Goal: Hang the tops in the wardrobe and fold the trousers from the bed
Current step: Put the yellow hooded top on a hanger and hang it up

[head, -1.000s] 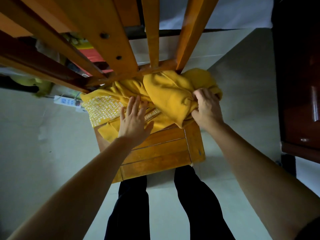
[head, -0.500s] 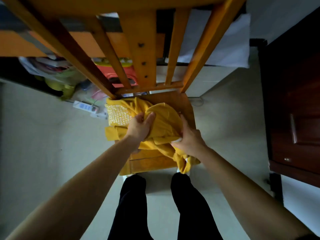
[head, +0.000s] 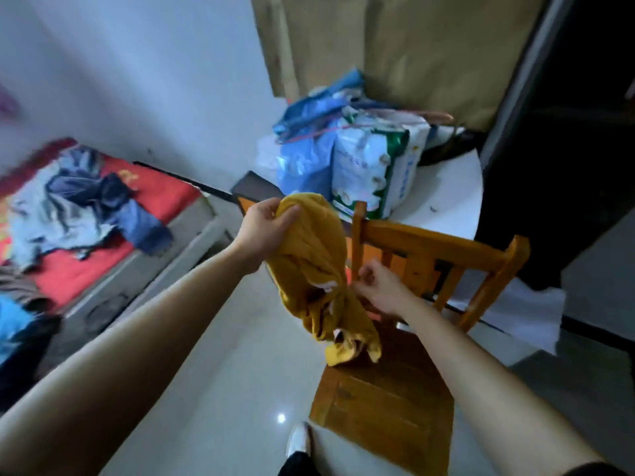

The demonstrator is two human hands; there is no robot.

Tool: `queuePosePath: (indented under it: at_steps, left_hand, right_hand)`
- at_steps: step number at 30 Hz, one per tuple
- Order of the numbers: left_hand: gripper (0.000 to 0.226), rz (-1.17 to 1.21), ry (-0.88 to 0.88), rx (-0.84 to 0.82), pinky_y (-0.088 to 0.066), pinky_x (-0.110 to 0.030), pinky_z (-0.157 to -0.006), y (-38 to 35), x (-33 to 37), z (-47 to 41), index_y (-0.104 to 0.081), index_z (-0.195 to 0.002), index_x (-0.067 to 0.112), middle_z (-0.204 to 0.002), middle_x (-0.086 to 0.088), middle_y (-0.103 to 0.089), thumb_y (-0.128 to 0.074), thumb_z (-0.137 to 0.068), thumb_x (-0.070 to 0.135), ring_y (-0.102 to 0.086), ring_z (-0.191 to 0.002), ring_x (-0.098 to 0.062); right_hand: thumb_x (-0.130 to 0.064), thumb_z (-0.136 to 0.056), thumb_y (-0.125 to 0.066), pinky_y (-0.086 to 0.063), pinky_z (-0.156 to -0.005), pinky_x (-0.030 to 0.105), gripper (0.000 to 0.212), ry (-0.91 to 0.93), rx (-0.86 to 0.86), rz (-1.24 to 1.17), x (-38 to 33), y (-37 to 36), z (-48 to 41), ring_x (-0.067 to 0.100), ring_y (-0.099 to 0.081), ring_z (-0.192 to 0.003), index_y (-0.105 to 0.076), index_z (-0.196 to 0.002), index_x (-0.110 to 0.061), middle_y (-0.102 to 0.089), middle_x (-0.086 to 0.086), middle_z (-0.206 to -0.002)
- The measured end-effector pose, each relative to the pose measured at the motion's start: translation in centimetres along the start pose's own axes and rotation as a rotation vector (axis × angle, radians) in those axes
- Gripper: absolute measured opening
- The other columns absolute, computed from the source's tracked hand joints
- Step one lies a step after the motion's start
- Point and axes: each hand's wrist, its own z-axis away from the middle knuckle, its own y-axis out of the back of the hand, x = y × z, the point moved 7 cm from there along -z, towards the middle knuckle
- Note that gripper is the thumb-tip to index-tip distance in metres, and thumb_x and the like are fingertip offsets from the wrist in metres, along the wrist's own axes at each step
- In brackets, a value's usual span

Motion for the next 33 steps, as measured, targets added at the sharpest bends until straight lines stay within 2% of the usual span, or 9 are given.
queuePosePath:
  at_steps: [3, 6, 8, 11, 16, 19, 24, 30, 33]
  left_hand:
    - [0.014, 0.032, -0.057, 0.206, -0.057, -0.026, -0.066, 8.2, 3.4, 3.5, -0.066, -0.082, 0.024, -0.081, 0.005, -0.069, -0.068, -0.09, 0.036, -0.064, -0.067, 0.001]
    - [0.014, 0.099, -0.08, 0.352, -0.057, -0.025, -0.068, 15.3, 5.6, 7.5, -0.067, -0.081, 0.022, -0.08, 0.005, -0.069, -0.069, -0.09, 0.032, -0.065, -0.065, 0.002]
    - [0.012, 0.138, -0.08, 0.416, -0.059, -0.031, -0.076, 19.8, 6.3, 10.2, -0.069, -0.085, 0.022, -0.088, -0.002, -0.073, -0.069, -0.089, 0.033, -0.069, -0.078, -0.009]
    - [0.022, 0.078, -0.114, 0.519, -0.058, -0.044, -0.085, 26.3, 6.5, 14.4, -0.07, -0.091, 0.019, -0.095, -0.009, -0.073, -0.068, -0.088, 0.041, -0.068, -0.086, -0.018]
    - [0.069, -0.215, -0.037, 0.557, -0.055, -0.026, -0.08, 37.3, 3.1, 21.1, -0.06, -0.105, 0.034, -0.102, 0.011, -0.066, -0.078, -0.052, 0.075, -0.064, -0.092, -0.005]
    - [0.116, -0.392, 0.198, 0.29, -0.05, -0.037, -0.096, 42.0, -2.3, 24.0, -0.03, -0.142, 0.033, -0.132, 0.004, -0.045, -0.093, -0.046, 0.051, -0.05, -0.115, -0.015]
    - [0.087, -0.574, 0.265, 0.475, -0.049, -0.036, -0.082, 50.0, -9.5, 29.1, -0.021, -0.149, 0.029, -0.127, -0.014, -0.051, -0.057, -0.075, 0.0, -0.051, -0.104, -0.025]
    - [0.058, -0.103, 0.356, 0.874, -0.054, -0.036, -0.076, 59.3, -19.0, 38.1, -0.047, -0.13, 0.019, -0.105, -0.006, -0.06, -0.064, -0.075, 0.01, -0.059, -0.094, -0.023]
    - [0.065, 0.108, 0.506, 1.018, -0.052, -0.039, -0.088, 62.0, -24.1, 42.7, -0.045, -0.133, 0.016, -0.123, -0.009, -0.056, -0.069, -0.075, 0.033, -0.055, -0.105, -0.025]
  right_hand:
    - [-0.051, -0.077, -0.076, -0.05, -0.096, 0.045, 0.073, 0.162, -0.11, 0.025, -8.9, -1.4, 0.3, 0.02, -0.059, -0.113, -0.041, -0.136, -0.025, -0.058, 0.001, -0.125]
    - [-0.084, -0.062, -0.063, -0.043, -0.106, 0.051, 0.106, 0.299, -0.23, 0.177, -16.9, -5.0, 1.7, 0.023, -0.049, -0.129, -0.029, -0.149, -0.034, -0.046, 0.0, -0.145]
    - [-0.08, -0.074, -0.058, -0.045, -0.104, 0.051, 0.076, 0.412, -0.307, 0.22, -21.5, -8.3, 3.1, 0.022, -0.054, -0.123, -0.041, -0.138, -0.043, -0.056, -0.005, -0.134]
    - [-0.037, -0.098, -0.047, -0.051, -0.086, 0.033, 0.015, 0.576, -0.248, 0.163, -28.1, -11.9, 5.6, 0.021, -0.061, -0.106, -0.052, -0.11, -0.043, -0.064, -0.01, -0.105]
    - [-0.021, -0.089, -0.05, -0.036, -0.056, 0.029, 0.017, 0.667, 0.086, 0.027, -38.2, -13.5, 9.0, 0.022, -0.056, -0.081, -0.039, -0.102, -0.025, -0.054, -0.004, -0.088]
    - [-0.028, -0.079, -0.06, -0.032, -0.055, 0.019, 0.034, 0.761, 0.143, 0.075, -43.7, -16.0, 11.0, 0.009, -0.047, -0.071, -0.04, -0.106, -0.025, -0.052, -0.006, -0.087]
    - [-0.033, -0.081, -0.06, -0.041, -0.068, 0.029, 0.023, 0.802, 0.087, 0.1, -51.4, -24.9, 13.7, 0.02, -0.055, -0.079, -0.05, -0.1, -0.026, -0.056, -0.005, -0.084]
    - [-0.034, -0.088, -0.053, -0.05, -0.079, 0.038, 0.019, 0.799, -0.148, 0.018, -58.7, -39.3, 17.8, 0.026, -0.061, -0.089, -0.064, -0.092, -0.018, -0.066, 0.002, -0.088]
    - [-0.042, -0.08, -0.045, -0.05, -0.075, 0.03, 0.034, 0.74, -0.329, -0.119, -62.2, -46.6, 20.8, 0.011, -0.061, -0.082, -0.066, -0.09, -0.016, -0.065, -0.006, -0.08]
